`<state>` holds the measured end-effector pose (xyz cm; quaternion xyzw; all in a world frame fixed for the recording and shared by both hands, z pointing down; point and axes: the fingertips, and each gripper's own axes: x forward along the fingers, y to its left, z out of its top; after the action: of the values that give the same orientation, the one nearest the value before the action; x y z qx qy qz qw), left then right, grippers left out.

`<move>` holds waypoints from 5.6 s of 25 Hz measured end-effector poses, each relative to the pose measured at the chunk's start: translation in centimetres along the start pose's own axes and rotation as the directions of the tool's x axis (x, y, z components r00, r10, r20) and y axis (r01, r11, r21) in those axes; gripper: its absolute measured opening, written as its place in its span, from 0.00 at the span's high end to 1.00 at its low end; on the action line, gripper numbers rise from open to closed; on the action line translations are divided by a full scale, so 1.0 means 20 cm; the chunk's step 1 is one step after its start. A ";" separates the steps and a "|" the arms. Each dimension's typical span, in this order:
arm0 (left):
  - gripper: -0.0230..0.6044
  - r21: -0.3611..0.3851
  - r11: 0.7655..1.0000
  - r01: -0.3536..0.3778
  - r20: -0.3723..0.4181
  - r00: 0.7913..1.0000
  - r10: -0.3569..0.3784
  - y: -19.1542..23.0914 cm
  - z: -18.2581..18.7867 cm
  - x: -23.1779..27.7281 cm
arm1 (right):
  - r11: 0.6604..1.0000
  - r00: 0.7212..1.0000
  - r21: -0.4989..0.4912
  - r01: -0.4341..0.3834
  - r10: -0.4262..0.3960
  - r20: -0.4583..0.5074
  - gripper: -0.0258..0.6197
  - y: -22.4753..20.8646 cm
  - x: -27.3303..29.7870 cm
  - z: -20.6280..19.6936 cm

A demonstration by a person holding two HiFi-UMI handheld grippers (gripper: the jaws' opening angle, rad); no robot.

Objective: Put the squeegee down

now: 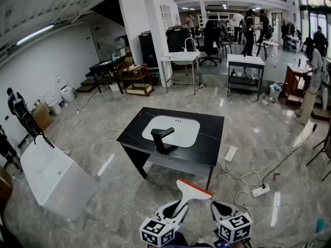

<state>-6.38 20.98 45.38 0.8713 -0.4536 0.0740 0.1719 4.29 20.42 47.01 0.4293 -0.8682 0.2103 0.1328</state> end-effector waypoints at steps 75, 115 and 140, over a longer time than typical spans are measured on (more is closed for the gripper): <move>0.80 -0.030 0.965 0.259 -0.093 0.961 -0.261 1.15 0.54 1.66 | 0.947 0.957 0.155 0.283 -0.267 -0.115 0.93 -1.15 1.28 0.67; 0.80 -0.071 0.997 0.014 -0.105 0.994 -0.022 1.38 0.69 2.68 | 0.984 0.983 0.164 0.073 -0.042 -0.181 0.93 -2.05 1.69 0.98; 0.80 0.072 0.996 -0.052 -0.386 0.919 0.076 1.60 0.18 3.26 | 0.969 0.975 0.227 0.102 -0.051 -0.217 0.93 -2.29 1.74 0.93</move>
<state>5.10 -47.23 68.07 0.8289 -0.4364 0.2643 0.2294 19.30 -37.39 56.64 0.4509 -0.8009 0.3510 0.1793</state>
